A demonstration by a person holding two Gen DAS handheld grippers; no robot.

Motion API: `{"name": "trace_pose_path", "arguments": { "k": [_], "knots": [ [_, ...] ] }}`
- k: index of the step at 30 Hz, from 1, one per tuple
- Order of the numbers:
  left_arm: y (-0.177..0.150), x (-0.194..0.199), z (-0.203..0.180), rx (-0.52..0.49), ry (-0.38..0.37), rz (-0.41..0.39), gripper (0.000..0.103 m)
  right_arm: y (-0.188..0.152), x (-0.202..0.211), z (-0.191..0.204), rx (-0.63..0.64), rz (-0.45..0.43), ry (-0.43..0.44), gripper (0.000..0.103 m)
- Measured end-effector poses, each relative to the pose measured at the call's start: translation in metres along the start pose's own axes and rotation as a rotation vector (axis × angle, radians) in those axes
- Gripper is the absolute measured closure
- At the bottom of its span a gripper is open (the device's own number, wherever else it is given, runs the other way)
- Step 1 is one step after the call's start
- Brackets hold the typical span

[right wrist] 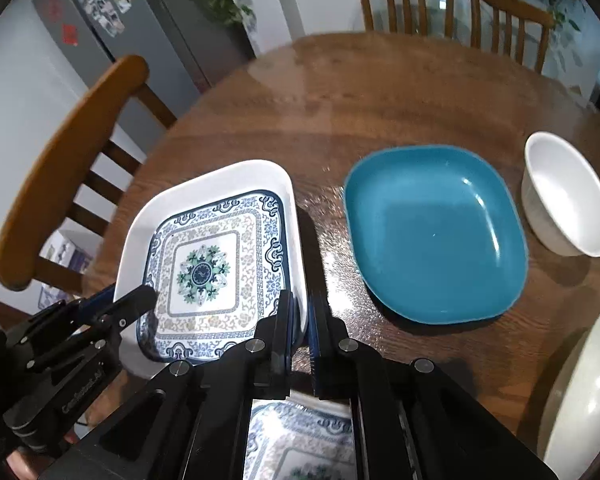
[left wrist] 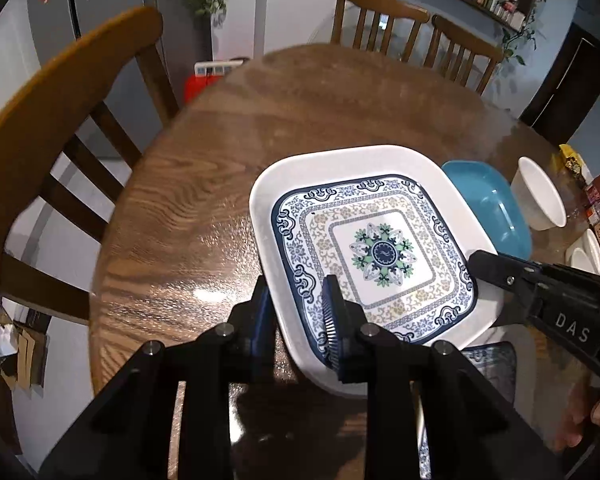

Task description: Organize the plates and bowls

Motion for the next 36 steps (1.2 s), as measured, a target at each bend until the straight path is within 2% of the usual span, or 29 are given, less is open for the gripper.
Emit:
{"name": "trace_pose_path", "arguments": {
  "k": [8, 16, 28, 36],
  "knots": [
    [-0.005, 0.028, -0.023, -0.045, -0.043, -0.039, 0.080, -0.015, 0.043, -0.004, -0.043, -0.078, 0.016, 0.094],
    [-0.022, 0.045, -0.054, -0.139, -0.097, -0.036, 0.080, -0.058, 0.081, -0.023, -0.132, -0.121, 0.002, 0.094],
    [-0.061, 0.045, -0.089, -0.264, -0.126, -0.006, 0.080, -0.120, 0.094, -0.044, -0.246, -0.101, -0.025, 0.093],
    [-0.080, 0.042, -0.098, -0.286, -0.117, 0.019, 0.080, -0.143, 0.093, -0.048, -0.270, -0.083, -0.024, 0.092]
  ]
}}
Point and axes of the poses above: each gripper's, at about its wrist camera, not at the fingertips, and x roughly against the way its jaws point, z to its left, y to its top, the point moved 3 cm from there along -x, roughly the way its jaws point, and after that the axes turned 1 degree about z, right-handed, at the moved point
